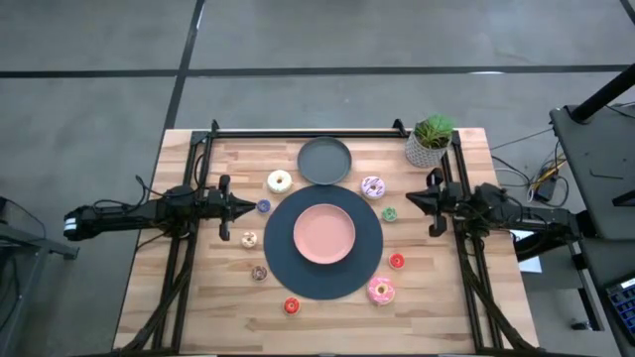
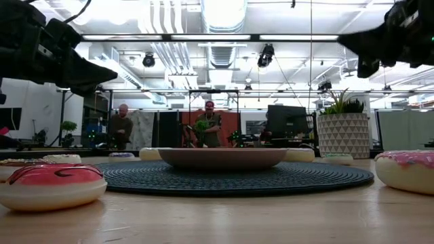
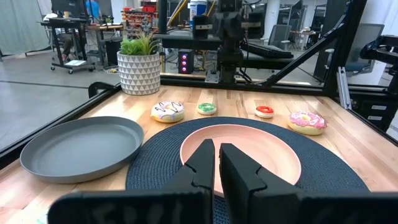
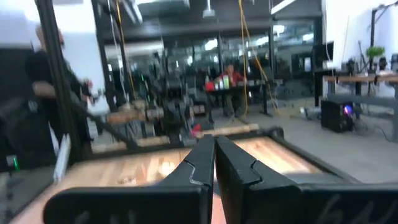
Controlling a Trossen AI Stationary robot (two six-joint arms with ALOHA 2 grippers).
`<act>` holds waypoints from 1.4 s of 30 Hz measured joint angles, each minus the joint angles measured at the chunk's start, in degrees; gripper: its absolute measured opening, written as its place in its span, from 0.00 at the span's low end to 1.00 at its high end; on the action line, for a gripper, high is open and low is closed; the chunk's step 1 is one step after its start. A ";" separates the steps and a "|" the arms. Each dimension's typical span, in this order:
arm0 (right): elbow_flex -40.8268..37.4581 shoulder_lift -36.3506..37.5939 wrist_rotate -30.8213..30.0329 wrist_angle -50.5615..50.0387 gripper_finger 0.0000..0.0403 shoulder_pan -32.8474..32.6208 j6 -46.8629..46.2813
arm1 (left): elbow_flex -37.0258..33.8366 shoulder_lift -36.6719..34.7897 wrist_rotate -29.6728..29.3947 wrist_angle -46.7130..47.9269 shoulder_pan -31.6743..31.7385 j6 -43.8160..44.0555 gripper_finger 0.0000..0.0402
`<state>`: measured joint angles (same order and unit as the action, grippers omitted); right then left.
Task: Pick & Place donuts
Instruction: Put the large purple donut on the gray plate
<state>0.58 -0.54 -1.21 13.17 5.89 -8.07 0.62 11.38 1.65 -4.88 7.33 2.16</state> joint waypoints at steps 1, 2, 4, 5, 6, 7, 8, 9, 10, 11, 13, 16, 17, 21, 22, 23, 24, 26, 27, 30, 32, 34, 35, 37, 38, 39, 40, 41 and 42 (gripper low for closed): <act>0.00 0.00 -0.01 1.71 0.02 0.00 -0.70 | 0.00 0.02 0.02 0.02 0.00 0.00 0.00; 0.00 0.00 -0.02 3.51 0.02 0.02 -1.29 | -0.02 0.00 0.02 0.01 0.00 -0.01 0.00; 0.00 0.00 0.00 7.66 0.02 0.00 -2.37 | 0.00 0.00 0.00 0.02 0.00 0.01 0.00; 0.00 0.00 -0.02 9.91 0.02 0.00 -2.73 | -0.02 0.00 0.01 0.01 0.00 0.00 0.00; 0.00 0.00 -0.02 12.17 0.02 0.02 -3.23 | -0.02 0.00 0.00 0.01 0.02 0.00 0.00; 0.00 0.00 -0.02 14.49 0.02 0.02 -3.78 | -0.01 0.00 0.02 -0.01 0.02 0.01 0.00; 0.00 0.00 -0.02 16.64 0.02 0.02 -4.27 | -0.02 0.00 0.00 0.00 0.02 0.01 0.00; 0.00 0.00 -0.02 18.75 0.02 0.02 -4.59 | -0.01 0.00 0.01 0.00 0.02 0.00 0.00; 0.00 0.00 0.00 20.80 0.02 0.01 -4.84 | 0.00 0.00 0.00 0.01 0.01 -0.01 0.00; 0.00 0.00 0.00 22.75 0.02 0.01 -5.04 | 0.00 0.00 0.01 0.00 0.02 0.00 0.00; 0.00 0.00 0.00 26.53 0.02 0.01 -5.06 | 0.00 0.00 0.00 0.02 0.02 -0.01 0.00; 0.00 0.00 -0.02 32.42 0.02 0.01 -5.06 | -0.02 0.00 0.02 0.01 0.00 0.00 0.00; 0.00 0.00 0.00 34.38 0.02 0.01 -5.05 | -0.02 0.00 0.01 -0.01 0.02 0.02 0.00; 0.00 0.00 -0.14 40.91 0.02 0.01 -5.01 | -0.02 0.00 0.02 -0.01 0.02 0.00 0.00; 0.02 0.00 -0.25 42.00 0.02 0.00 -5.03 | -0.02 0.00 0.00 0.01 0.02 0.02 0.00; 0.23 0.02 -0.30 42.31 0.02 0.01 -5.01 | -0.01 0.00 0.01 -0.01 0.02 0.00 0.00; 0.72 0.02 -0.32 42.33 0.02 0.00 -4.99 | -0.02 0.00 0.00 0.02 0.00 -0.01 0.00; 1.91 0.00 -0.33 42.31 0.02 0.00 -5.00 | 0.00 0.00 0.00 0.00 0.02 0.00 0.00; 2.67 0.02 -0.34 42.31 0.02 0.00 -5.00 | -0.01 0.01 0.01 0.02 0.01 -0.01 0.00; 5.45 0.00 -0.48 42.24 0.02 0.02 -4.81 | -0.01 0.00 0.00 0.00 0.01 0.01 0.00; 7.82 -0.29 -0.48 42.14 0.02 0.00 -4.75 | -0.01 0.01 0.00 -0.01 0.01 0.00 0.00; 10.49 -0.89 -0.50 41.78 0.02 0.01 -3.63 | -0.02 0.00 0.02 -0.01 0.00 -0.01 0.00; 11.93 -1.26 -0.50 41.28 0.02 0.01 -2.92 | -0.02 0.00 0.02 0.01 0.02 0.01 0.00; 15.02 -2.33 -0.50 40.48 0.02 0.00 -1.85 | -0.01 0.00 0.00 0.02 0.01 0.00 0.00; 16.71 -3.01 -0.50 40.28 0.02 0.00 -1.60 | -0.02 0.00 0.00 0.00 0.01 0.00 0.00; 18.47 -3.75 -0.50 39.95 0.02 0.00 -1.46 | -0.01 0.00 0.00 0.01 0.02 0.01 0.00; 20.25 -4.54 -0.52 39.55 0.02 0.00 -1.38 | -0.02 0.00 0.00 0.00 0.01 0.00 0.00; 22.04 -5.43 -0.52 39.37 0.02 0.00 -1.39 | -0.01 0.00 0.01 0.02 0.01 0.00 0.00; 23.78 -6.47 -0.51 39.09 0.02 0.00 -1.38 | 0.00 0.00 0.02 0.01 0.02 0.02 0.00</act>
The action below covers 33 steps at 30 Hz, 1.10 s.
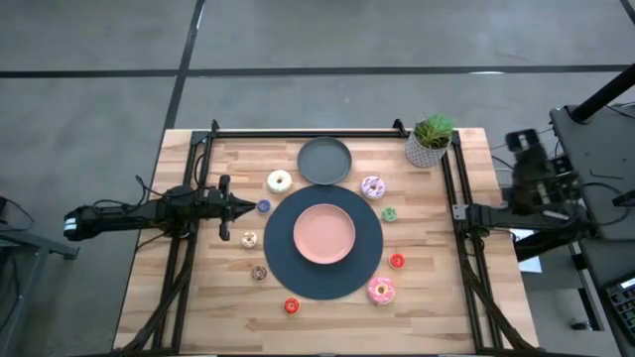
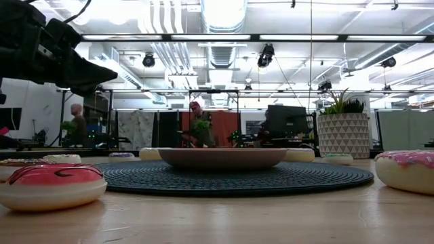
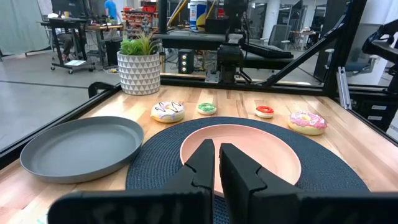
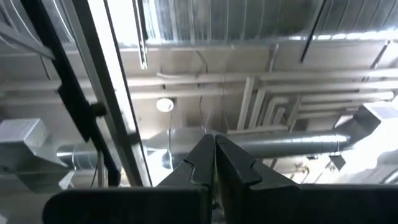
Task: Pick & Place donuts
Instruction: Put the large purple donut on the gray plate
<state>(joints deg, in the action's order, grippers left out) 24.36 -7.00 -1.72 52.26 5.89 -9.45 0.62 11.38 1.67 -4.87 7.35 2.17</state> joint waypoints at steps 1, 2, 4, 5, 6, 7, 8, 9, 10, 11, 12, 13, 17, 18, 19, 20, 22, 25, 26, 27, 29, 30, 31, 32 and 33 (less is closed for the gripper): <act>1.85 -1.06 0.00 -0.22 0.02 0.00 0.00 | -0.02 0.00 0.00 0.00 0.00 -0.02 0.00; 3.57 -2.14 0.00 -0.62 0.02 0.00 -0.03 | 0.00 0.00 0.00 0.00 -0.02 0.00 0.00; 7.06 -4.47 -0.01 -1.13 0.02 0.00 -0.67 | -0.01 0.00 -0.02 0.00 -0.01 -0.02 0.00; 8.77 -5.75 -0.01 -1.14 0.02 0.01 -0.86 | -0.01 0.01 -0.02 -0.01 -0.01 -0.01 0.00; 10.45 -7.03 -0.01 -1.18 0.02 0.01 -0.87 | 0.00 0.00 -0.01 0.01 -0.01 -0.01 0.00; 12.15 -8.28 0.00 -1.23 0.02 0.00 -0.90 | -0.02 0.00 -0.01 -0.02 -0.01 -0.01 0.00; 13.81 -9.61 0.00 -1.28 0.02 0.00 -0.99 | -0.01 0.01 -0.01 0.01 -0.02 0.00 0.00; 15.49 -10.99 0.00 -1.32 0.02 0.00 -1.28 | 0.00 0.01 0.00 0.00 0.00 -0.01 0.00; 17.22 -12.31 0.00 -1.48 0.02 0.00 -1.88 | -0.02 0.00 -0.01 -0.01 0.00 -0.02 0.00; 18.90 -13.74 0.00 -1.60 0.02 0.00 -2.72 | -0.02 0.01 -0.02 0.00 -0.01 -0.01 0.00; 20.62 -15.16 0.00 -2.07 0.02 0.00 -3.45 | 0.00 0.00 -0.01 0.00 -0.02 -0.01 0.00; 22.35 -16.45 0.00 -2.88 0.02 0.00 -3.88 | 0.00 0.00 -0.02 -0.01 0.00 -0.02 0.00; 29.55 -21.29 0.00 -9.39 0.02 0.00 -4.10 | -0.01 0.02 0.00 0.01 0.00 -0.01 0.00; 31.44 -22.43 0.00 -11.86 0.02 0.00 -4.09 | -0.01 0.00 -0.01 0.01 -0.01 -0.02 0.00; 33.35 -23.56 0.00 -14.68 0.02 0.00 -4.09 | 0.00 0.00 0.00 0.01 -0.02 -0.02 0.00; 35.32 -24.54 0.00 -17.77 0.02 0.00 -4.06 | -0.01 0.00 -0.01 0.01 -0.01 -0.01 0.00; 39.20 -26.55 0.00 -24.37 0.02 0.00 -3.88 | -0.01 0.00 -0.02 0.01 -0.01 -0.01 0.00; 44.79 -29.45 0.00 -34.37 0.02 0.01 -3.80 | -0.01 0.00 -0.01 0.01 -0.01 -0.02 0.00; 46.55 -30.44 0.00 -37.84 0.02 0.00 -3.61 | 0.00 0.00 0.00 0.01 0.00 -0.01 0.00; 48.23 -31.39 0.02 -40.86 0.02 0.00 -3.30 | 0.00 0.01 0.00 0.01 -0.02 0.00 0.00; 51.50 -33.16 0.00 -47.09 0.02 0.00 -2.32 | -0.01 0.00 -0.01 0.01 -0.01 0.00 0.00; 52.94 -33.97 0.00 -49.66 0.02 0.00 -1.72 | -0.02 0.02 0.00 0.01 0.00 0.00 0.00; 54.52 -34.90 0.00 -52.39 0.02 0.02 -0.87 | -0.01 0.00 -0.02 0.01 -0.01 -0.01 0.00; 55.85 -35.67 0.00 -54.89 0.02 0.02 -0.17 | 0.00 0.00 -0.02 0.01 -0.02 0.00 0.00; 57.06 -36.35 0.02 -57.26 0.02 0.01 0.59 | 0.00 0.00 -0.02 0.01 -0.02 0.00 0.00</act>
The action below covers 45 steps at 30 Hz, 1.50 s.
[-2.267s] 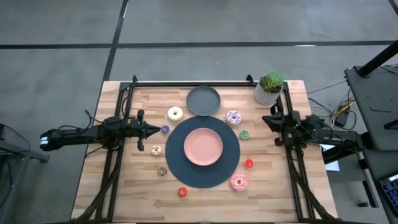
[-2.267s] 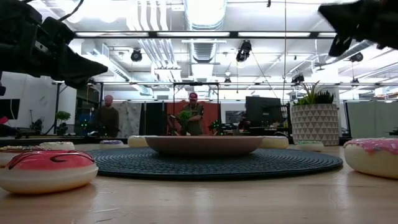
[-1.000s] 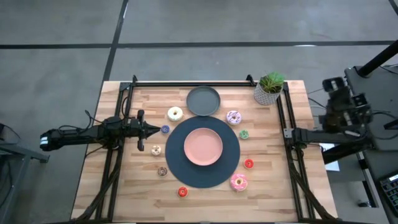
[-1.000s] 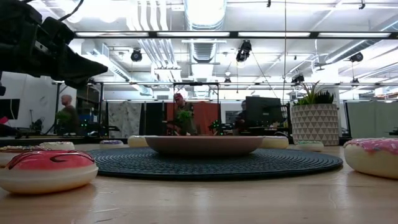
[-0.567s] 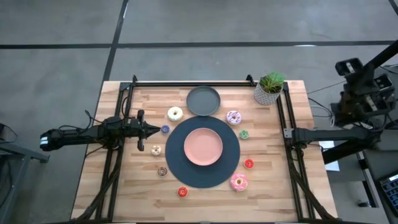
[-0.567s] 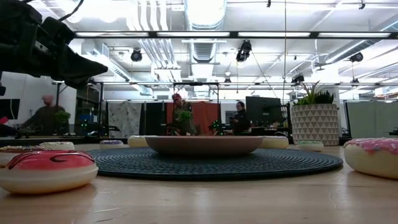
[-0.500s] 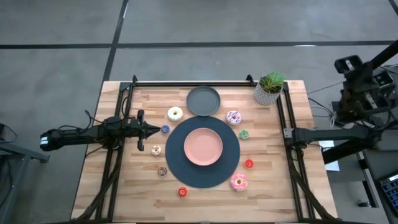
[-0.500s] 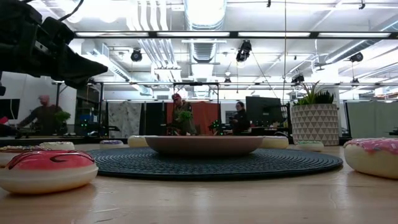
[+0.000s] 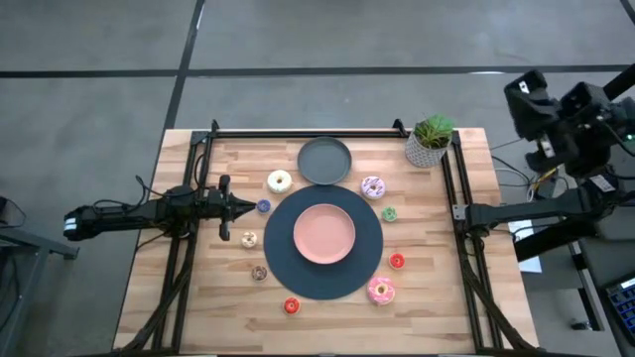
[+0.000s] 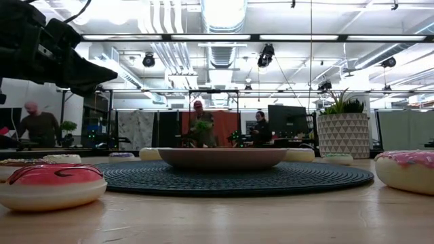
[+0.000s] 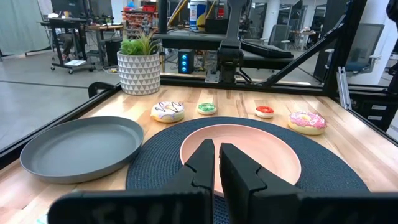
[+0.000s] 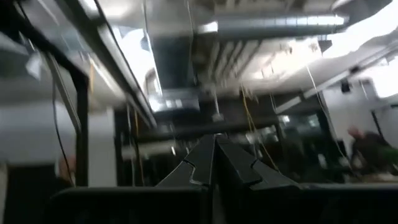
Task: Pick & Place donuts
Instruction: Put the large purple donut on the gray plate
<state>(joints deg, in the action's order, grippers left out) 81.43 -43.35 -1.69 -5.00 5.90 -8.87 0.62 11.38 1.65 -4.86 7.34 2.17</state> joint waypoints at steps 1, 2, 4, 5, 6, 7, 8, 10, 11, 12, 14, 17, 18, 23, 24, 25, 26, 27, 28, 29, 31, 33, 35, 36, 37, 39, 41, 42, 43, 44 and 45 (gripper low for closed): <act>1.16 -0.73 0.00 -2.29 0.02 0.00 0.46 | -0.01 0.01 0.00 0.00 0.01 -0.01 0.00; 2.19 -1.36 0.00 -4.41 0.02 -0.01 0.95 | 0.00 0.00 0.00 0.00 0.01 -0.02 0.00; 3.89 -2.64 -0.01 -8.35 0.02 0.00 1.86 | -0.01 0.01 0.02 0.00 0.02 0.00 0.00; 4.52 -3.23 -0.01 -10.06 0.02 0.00 2.33 | -0.01 0.00 0.00 0.00 0.01 0.00 0.00; 4.99 -3.77 0.00 -11.60 0.02 -0.01 2.83 | 0.00 0.00 0.00 0.00 0.02 -0.01 0.00; 5.27 -4.25 0.00 -12.98 0.02 -0.01 3.25 | 0.00 0.00 0.01 0.00 0.02 -0.02 0.00; 5.37 -4.65 0.00 -14.17 0.02 -0.01 3.42 | -0.01 0.00 0.02 0.00 0.02 -0.01 0.00; 5.38 -5.35 0.00 -16.15 0.02 -0.01 3.54 | -0.02 0.00 0.00 0.00 0.02 0.00 0.00; 5.38 -5.70 0.00 -17.09 0.02 0.00 3.58 | 0.00 0.00 0.02 0.00 0.02 -0.02 0.00; 5.38 -5.99 0.00 -18.16 0.02 0.00 3.64 | 0.00 0.00 0.00 0.00 0.02 -0.02 0.00; 5.38 -6.52 0.00 -20.43 0.02 0.00 3.94 | 0.00 0.00 0.01 0.00 0.01 0.00 0.00; 5.38 -7.24 0.00 -24.54 0.02 -0.01 5.31 | -0.01 0.00 0.00 0.00 0.00 0.00 0.00; 5.38 -7.56 0.00 -25.95 0.02 0.00 5.69 | -0.02 0.00 0.01 0.00 0.01 -0.01 0.00; 5.38 -9.51 0.00 -33.44 0.02 0.01 7.99 | -0.01 0.00 0.00 0.00 0.01 0.00 0.00; 5.38 -10.00 0.00 -34.99 0.02 0.01 8.89 | 0.00 0.01 0.01 0.00 0.02 0.00 0.00; 5.35 -10.52 0.00 -36.47 0.02 0.01 9.69 | 0.00 0.00 0.01 0.00 0.01 0.00 0.00; 5.35 -11.00 0.00 -37.77 0.02 -0.01 10.44 | -0.02 0.01 0.01 0.00 0.01 -0.02 0.00; 5.35 -11.50 0.00 -39.05 0.02 -0.01 10.96 | 0.00 0.00 0.01 0.00 0.01 0.00 0.00; 5.35 -11.98 0.00 -40.34 0.02 -0.01 11.56 | -0.02 0.00 0.00 0.00 0.02 0.00 0.00; 5.35 -12.52 0.00 -41.52 0.02 0.00 12.12 | -0.02 0.00 0.02 0.00 0.02 0.00 0.00; 5.26 -13.78 0.00 -43.28 0.02 0.01 12.88 | 0.00 0.00 0.00 0.00 0.02 -0.02 0.00; 5.18 -15.13 -0.01 -44.76 0.02 0.00 13.61 | -0.01 0.00 0.00 0.00 0.01 -0.01 0.00; 5.18 -16.36 0.00 -45.66 0.02 -0.01 14.01 | 0.00 0.00 0.00 0.00 0.02 -0.02 0.00; 5.18 -16.94 -0.01 -45.99 0.02 -0.01 14.01 | -0.02 0.00 0.02 0.00 0.02 -0.02 0.00; 5.18 -17.54 0.00 -46.19 0.02 -0.01 13.97 | -0.02 0.00 0.02 0.00 0.02 0.00 0.00; 5.18 -18.65 0.00 -46.63 0.02 0.01 13.97 | 0.00 0.00 0.01 0.00 0.01 0.00 0.00; 5.18 -19.84 0.00 -47.44 0.02 -0.01 13.92 | 0.00 0.00 0.00 0.00 0.02 -0.01 0.00; 5.18 -20.42 -0.01 -47.72 0.02 0.00 13.90 | 0.00 0.00 0.00 0.00 0.01 -0.01 0.00; 5.18 -20.90 0.00 -48.04 0.02 0.00 13.96 | -0.02 0.00 0.01 -0.01 0.01 -0.01 0.00; 5.18 -21.37 0.00 -48.42 0.02 0.01 14.01 | -0.02 0.00 0.02 0.00 0.02 0.00 0.00; 5.18 -21.90 0.00 -48.68 0.02 0.01 14.01 | -0.02 0.00 0.02 0.00 0.02 0.00 0.00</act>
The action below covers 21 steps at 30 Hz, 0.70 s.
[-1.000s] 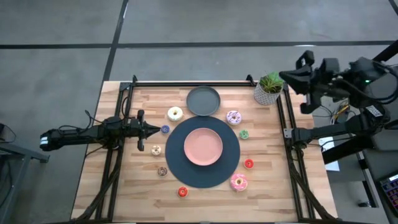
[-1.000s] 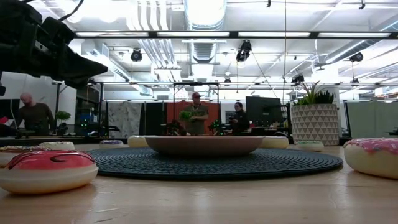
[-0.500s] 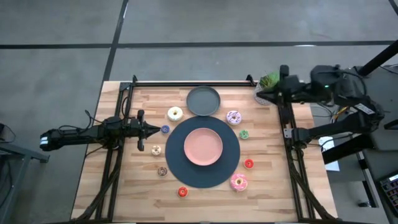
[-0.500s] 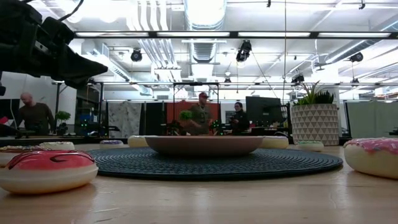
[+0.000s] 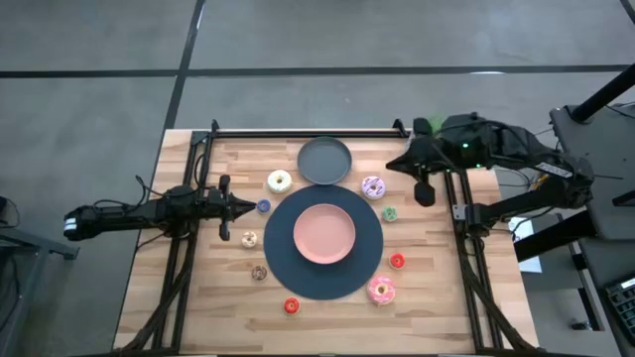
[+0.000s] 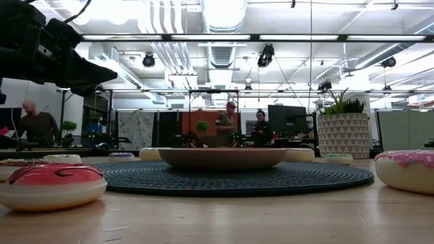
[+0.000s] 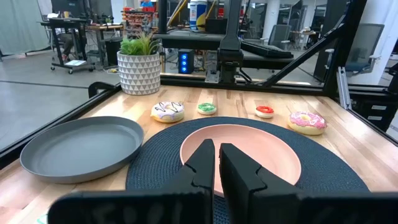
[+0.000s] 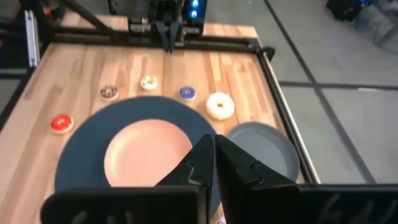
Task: Pick & Place donuts
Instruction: Put the large purple donut on the gray plate
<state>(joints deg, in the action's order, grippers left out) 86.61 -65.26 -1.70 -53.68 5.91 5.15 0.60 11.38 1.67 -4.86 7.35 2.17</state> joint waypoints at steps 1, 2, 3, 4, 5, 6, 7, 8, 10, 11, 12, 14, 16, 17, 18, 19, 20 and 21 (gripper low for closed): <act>-0.02 -0.40 0.00 -0.12 0.02 -0.02 -0.02 | 0.02 0.00 -0.02 0.00 -0.02 0.00 0.00; 0.00 -0.89 -0.02 -0.23 0.02 0.00 -0.04 | 0.01 0.00 -0.01 0.00 0.00 -0.02 0.00; 0.00 -1.44 0.00 -0.23 0.02 0.00 -0.05 | 0.01 0.00 -0.01 0.00 0.00 -0.01 0.00; -0.01 -1.88 0.00 -0.26 0.02 0.00 -0.04 | 0.01 0.00 0.00 0.00 -0.01 -0.01 0.00; -0.01 -2.36 0.00 -0.31 0.02 0.00 -0.03 | 0.01 0.00 -0.01 0.00 -0.01 0.00 0.00; -0.01 -2.78 -0.01 -0.34 0.02 -0.02 -0.05 | 0.00 0.00 -0.02 0.00 0.00 0.00 0.00; -0.01 -3.13 0.00 -0.34 0.02 -0.02 -0.19 | 0.02 0.00 0.00 0.00 0.00 -0.02 0.00; -0.02 -3.46 0.00 -0.37 0.02 -0.01 -0.22 | 0.00 0.02 0.00 0.00 0.00 0.00 0.00; -0.02 -4.13 0.00 -0.53 0.02 0.00 -0.22 | 0.00 0.00 -0.02 0.00 0.00 0.00 0.00; -0.01 -4.39 0.00 -0.69 0.02 0.00 -0.22 | 0.02 0.02 0.00 0.00 -0.02 -0.02 0.00; -0.02 -4.64 0.00 -0.94 0.02 0.00 -0.22 | 0.02 0.01 -0.02 0.00 0.00 -0.01 0.00; -0.02 -5.02 0.00 -1.41 0.02 0.00 -0.22 | 0.01 0.01 -0.01 0.00 -0.01 0.00 0.00; -0.02 -5.05 0.01 -2.14 0.02 0.22 -0.16 | 0.02 0.00 -0.02 0.00 -0.02 -0.02 0.00; -0.02 -5.05 0.02 -2.23 0.02 0.36 -0.07 | 0.02 0.00 -0.02 -0.02 0.00 -0.02 0.00; -0.02 -5.03 0.01 -2.53 0.02 0.51 -0.02 | 0.00 0.02 0.00 0.00 0.00 0.00 0.00; -0.02 -5.00 0.00 -3.17 0.02 0.58 0.00 | 0.02 0.02 0.00 0.00 0.00 -0.02 0.00; -0.12 -5.00 0.00 -3.56 0.02 0.80 0.00 | 0.00 0.00 0.00 -0.01 0.00 0.00 0.00; -0.24 -4.97 0.00 -3.56 0.02 1.03 -0.03 | 0.01 0.01 -0.02 0.00 -0.01 0.00 0.00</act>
<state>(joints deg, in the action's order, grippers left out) 86.37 -70.22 -1.69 -57.24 6.94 5.11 0.61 11.39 1.65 -4.86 7.34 2.17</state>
